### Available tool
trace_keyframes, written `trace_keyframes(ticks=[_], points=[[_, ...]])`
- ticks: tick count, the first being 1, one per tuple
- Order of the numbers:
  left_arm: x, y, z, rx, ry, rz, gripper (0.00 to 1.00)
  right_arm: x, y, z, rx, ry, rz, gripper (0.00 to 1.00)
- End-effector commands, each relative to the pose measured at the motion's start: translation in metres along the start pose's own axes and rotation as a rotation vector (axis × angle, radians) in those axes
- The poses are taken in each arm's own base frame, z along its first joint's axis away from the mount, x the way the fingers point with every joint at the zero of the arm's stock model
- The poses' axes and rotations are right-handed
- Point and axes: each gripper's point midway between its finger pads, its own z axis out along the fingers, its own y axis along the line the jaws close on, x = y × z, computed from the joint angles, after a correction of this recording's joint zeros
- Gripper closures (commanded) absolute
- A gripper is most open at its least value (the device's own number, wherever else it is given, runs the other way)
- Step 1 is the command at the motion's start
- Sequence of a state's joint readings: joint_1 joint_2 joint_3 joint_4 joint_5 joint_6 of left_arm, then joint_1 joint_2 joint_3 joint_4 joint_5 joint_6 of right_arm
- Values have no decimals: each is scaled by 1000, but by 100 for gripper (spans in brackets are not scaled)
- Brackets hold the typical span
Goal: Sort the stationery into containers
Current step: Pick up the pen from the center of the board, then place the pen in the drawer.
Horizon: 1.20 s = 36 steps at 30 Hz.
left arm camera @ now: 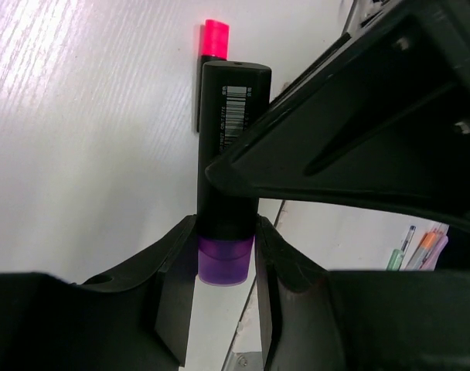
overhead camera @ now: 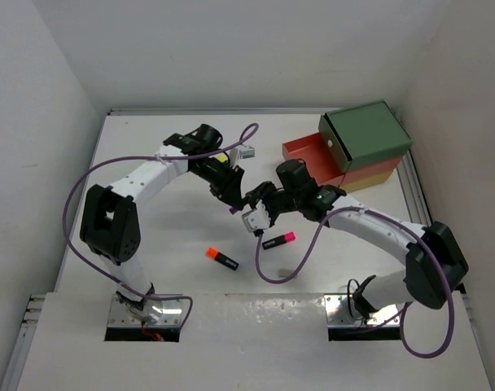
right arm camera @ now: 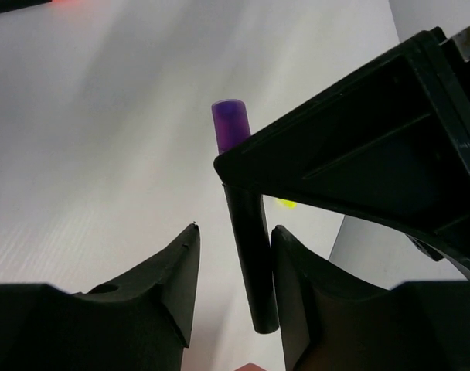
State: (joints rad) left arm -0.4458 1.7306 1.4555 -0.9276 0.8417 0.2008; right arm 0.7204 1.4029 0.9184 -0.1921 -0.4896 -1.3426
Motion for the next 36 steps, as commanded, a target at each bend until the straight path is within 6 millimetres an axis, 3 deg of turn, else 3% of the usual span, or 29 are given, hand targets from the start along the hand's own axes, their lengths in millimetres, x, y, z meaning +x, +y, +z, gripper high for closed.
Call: trace_keyframes(ticks=[1, 4, 6, 8, 9, 12, 14, 15, 16, 17, 19, 20, 21, 23, 24, 28, 35, 36], points=[[-17, -21, -11, 32, -52, 71, 100, -7, -15, 3, 16, -12, -70, 59], [-20, -23, -11, 43, -61, 91, 100, -6, -8, 7, -6, -6, -90, 68], [-22, -23, -13, 33, -70, 105, 99, -6, -9, 7, 2, -5, -74, 84], [-24, -22, -17, 32, -86, 102, 78, -5, -17, 4, 41, 7, -14, 95], [-25, -18, -19, 18, -98, 99, 61, -5, -22, 0, 68, 13, 34, 100], [-34, -6, -32, -23, -159, 79, 43, 4, -26, -13, 105, 52, 121, 100], [-42, 5, -51, -57, -232, 46, 32, 13, -24, -30, 125, 89, 183, 100], [-54, 12, -61, -77, -295, 67, 16, 21, -20, -38, 134, 116, 222, 100], [-64, 19, -84, -116, -373, 35, 14, 23, -23, -49, 158, 130, 240, 100], [-73, 23, -95, -141, -417, 52, 0, 29, -23, -57, 173, 154, 268, 100], [-95, 37, -131, -244, -542, 40, 0, 42, -29, -79, 256, 192, 419, 100], [-99, 42, -140, -281, -569, 39, 0, 50, -34, -89, 325, 216, 579, 100], [-106, 48, -151, -331, -610, 51, 0, 62, -53, -109, 417, 244, 666, 100], [-107, 55, -164, -381, -640, 29, 0, 83, -56, -124, 498, 300, 916, 100], [-105, 62, -166, -405, -641, -1, 0, 95, -64, -143, 544, 340, 1004, 100], [-91, 78, -156, -414, -613, -91, 0, 128, -54, -161, 632, 450, 1312, 100], [-84, 92, -149, -492, -589, -123, 0, 162, -26, -153, 705, 565, 1564, 100], [-82, 97, -141, -486, -556, -124, 0, 164, -23, -150, 702, 573, 1581, 100]])
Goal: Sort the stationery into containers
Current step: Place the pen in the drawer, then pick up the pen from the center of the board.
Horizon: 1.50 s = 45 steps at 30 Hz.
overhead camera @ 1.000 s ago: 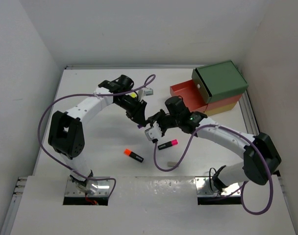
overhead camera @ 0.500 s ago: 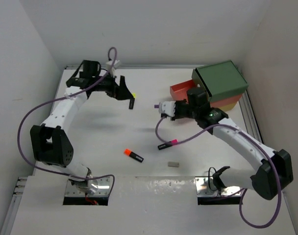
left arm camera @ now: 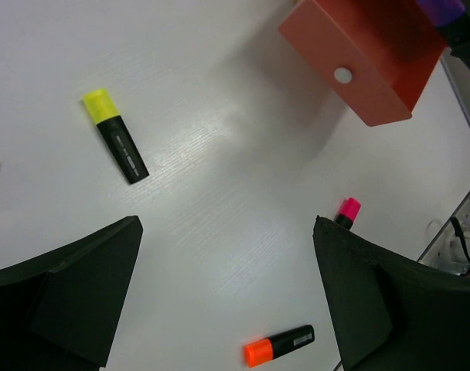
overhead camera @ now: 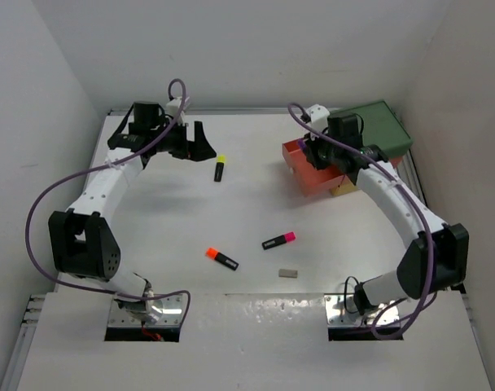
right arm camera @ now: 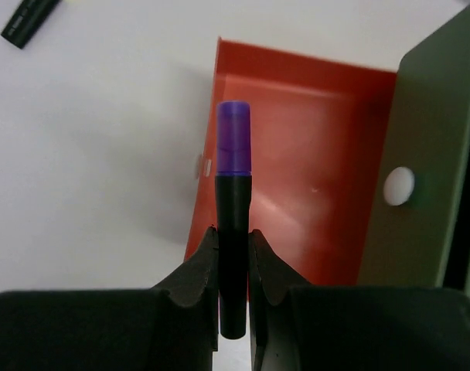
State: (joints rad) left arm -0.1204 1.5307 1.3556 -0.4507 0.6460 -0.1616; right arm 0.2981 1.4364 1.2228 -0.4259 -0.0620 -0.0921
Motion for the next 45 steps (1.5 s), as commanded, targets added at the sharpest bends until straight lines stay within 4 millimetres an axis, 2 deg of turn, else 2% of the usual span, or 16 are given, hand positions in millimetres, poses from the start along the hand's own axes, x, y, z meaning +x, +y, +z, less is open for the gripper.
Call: trace_keyframes(ticks=[1, 6, 10, 14, 17, 19, 23, 26, 29, 33, 34, 36, 37, 38, 42, 45], points=[[-8, 2, 8, -30, 8, 25, 0, 7, -5, 10, 55, 47, 163, 100], [1, 9, 18, -35, 37, 11, 0, 17, -26, 41, 166, 82, 194, 100], [7, 17, 23, -67, 63, 42, 0, 17, -30, 57, 171, 85, 194, 100], [28, 30, 38, -117, 133, 47, 1, 24, -31, 70, 165, 123, 192, 82], [36, 46, 49, -203, 144, 38, 10, 20, -33, 70, 169, 119, 187, 70], [43, 51, 60, -223, 169, 35, 17, 15, -33, 67, 168, 112, 181, 64], [49, 59, 81, -262, 198, 50, 23, 5, -31, 56, 152, 105, 182, 56], [55, 53, 103, -261, 212, 80, 26, -19, -24, 39, 99, 52, 211, 56], [61, 54, 123, -292, 237, 98, 29, -45, -6, 14, 4, -26, 232, 56], [72, 68, 152, -374, 280, 116, 37, -65, 8, -18, -63, -102, 238, 55], [60, 72, 153, -417, 262, 128, 38, -65, 11, -21, -73, -105, 237, 55], [65, 79, 164, -449, 276, 128, 37, -62, 14, -27, -84, -105, 237, 55], [61, 70, 170, -397, 274, 118, 37, -59, 15, -31, -87, -107, 228, 55], [64, 88, 171, -487, 278, 113, 38, -58, 16, -33, -92, -109, 219, 55], [62, 102, 175, -557, 270, 76, 47, -52, 16, -37, -87, -129, 175, 55], [56, 107, 178, -578, 252, 69, 49, -47, 16, -38, -87, -118, 165, 55]])
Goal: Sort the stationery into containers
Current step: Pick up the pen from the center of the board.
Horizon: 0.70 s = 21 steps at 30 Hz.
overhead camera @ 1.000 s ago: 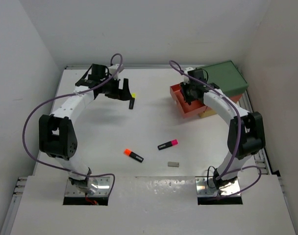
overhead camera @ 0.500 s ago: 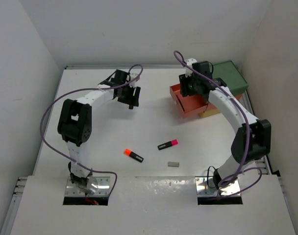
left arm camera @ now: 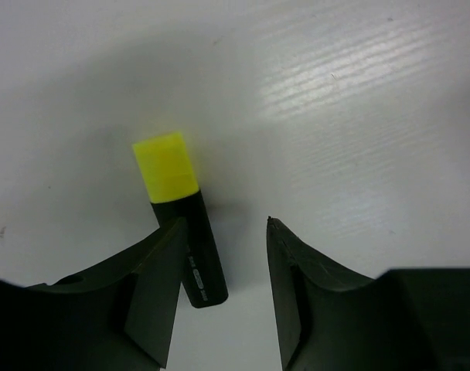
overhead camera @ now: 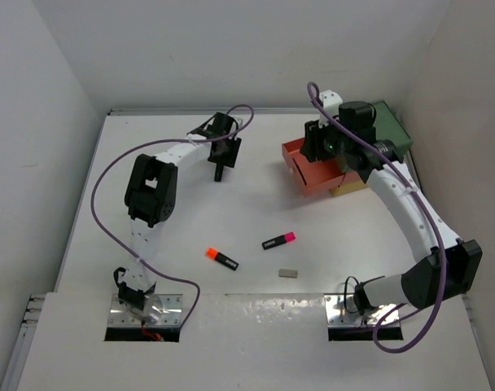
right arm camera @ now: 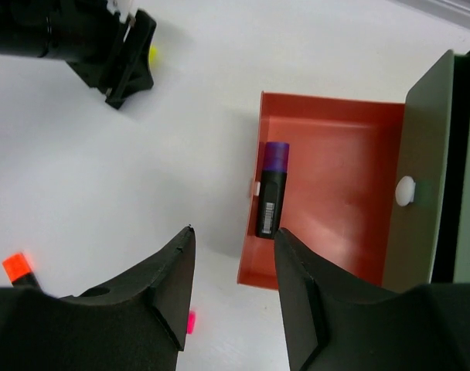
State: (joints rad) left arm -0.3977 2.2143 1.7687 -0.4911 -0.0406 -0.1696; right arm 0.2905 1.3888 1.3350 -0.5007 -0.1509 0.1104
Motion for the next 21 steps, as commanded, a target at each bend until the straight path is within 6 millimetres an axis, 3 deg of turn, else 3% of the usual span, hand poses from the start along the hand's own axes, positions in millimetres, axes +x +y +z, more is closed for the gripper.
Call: trace_keyframes(ticks=[1, 6, 13, 21], points=[[-24, 13, -6, -72, -59, -48, 49, -1, 4, -3, -21, -15, -36, 55], [-31, 20, -3, -108, -77, -57, 43, 4, 4, -1, -23, -5, -37, 55], [-12, 28, 19, -123, -16, -66, 44, 4, 3, -1, -22, -3, -35, 55], [-3, 33, 28, -101, 10, -90, 47, 8, 10, 2, -51, 6, 5, 54]])
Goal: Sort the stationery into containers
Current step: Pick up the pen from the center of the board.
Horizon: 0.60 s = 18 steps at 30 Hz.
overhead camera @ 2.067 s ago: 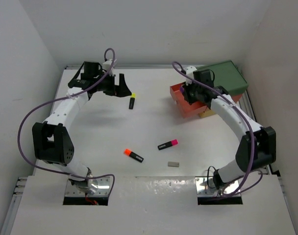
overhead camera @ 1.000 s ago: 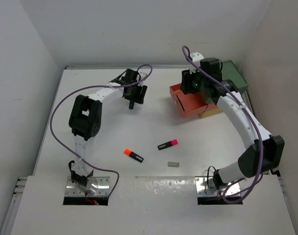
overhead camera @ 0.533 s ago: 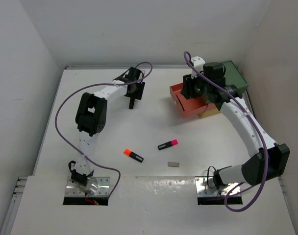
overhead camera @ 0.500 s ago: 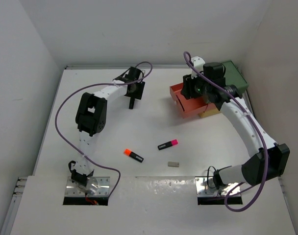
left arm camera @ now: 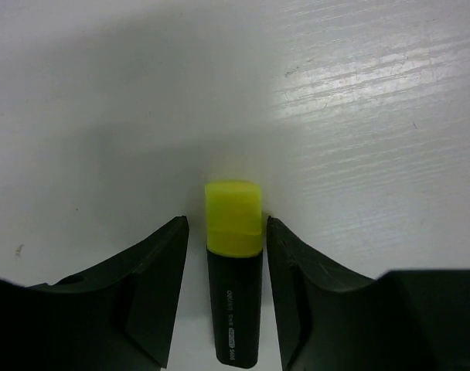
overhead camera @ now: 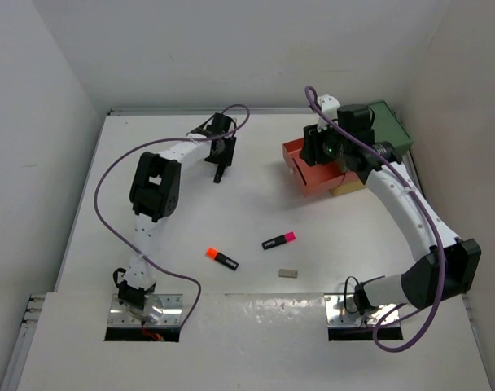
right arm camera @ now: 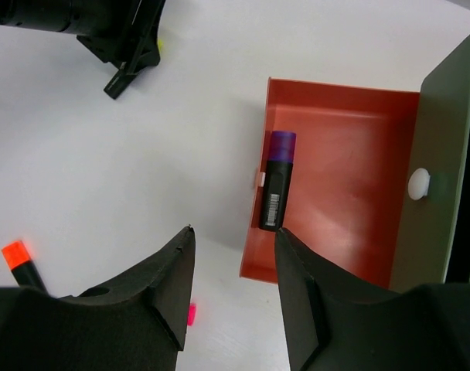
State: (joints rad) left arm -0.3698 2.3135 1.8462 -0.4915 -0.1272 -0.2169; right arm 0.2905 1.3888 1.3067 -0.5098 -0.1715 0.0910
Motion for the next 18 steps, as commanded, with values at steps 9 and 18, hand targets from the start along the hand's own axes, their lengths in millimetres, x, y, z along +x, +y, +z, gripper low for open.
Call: trace_keyframes(ticks=[9, 18], points=[[-2, -16, -25, 175, -15, -52, 92, -7, 24, -1, -117, -48, 59, 55], [-91, -38, -166, 408, -300, -288, 100, -25, 69, 13, -275, -117, 175, 50]])
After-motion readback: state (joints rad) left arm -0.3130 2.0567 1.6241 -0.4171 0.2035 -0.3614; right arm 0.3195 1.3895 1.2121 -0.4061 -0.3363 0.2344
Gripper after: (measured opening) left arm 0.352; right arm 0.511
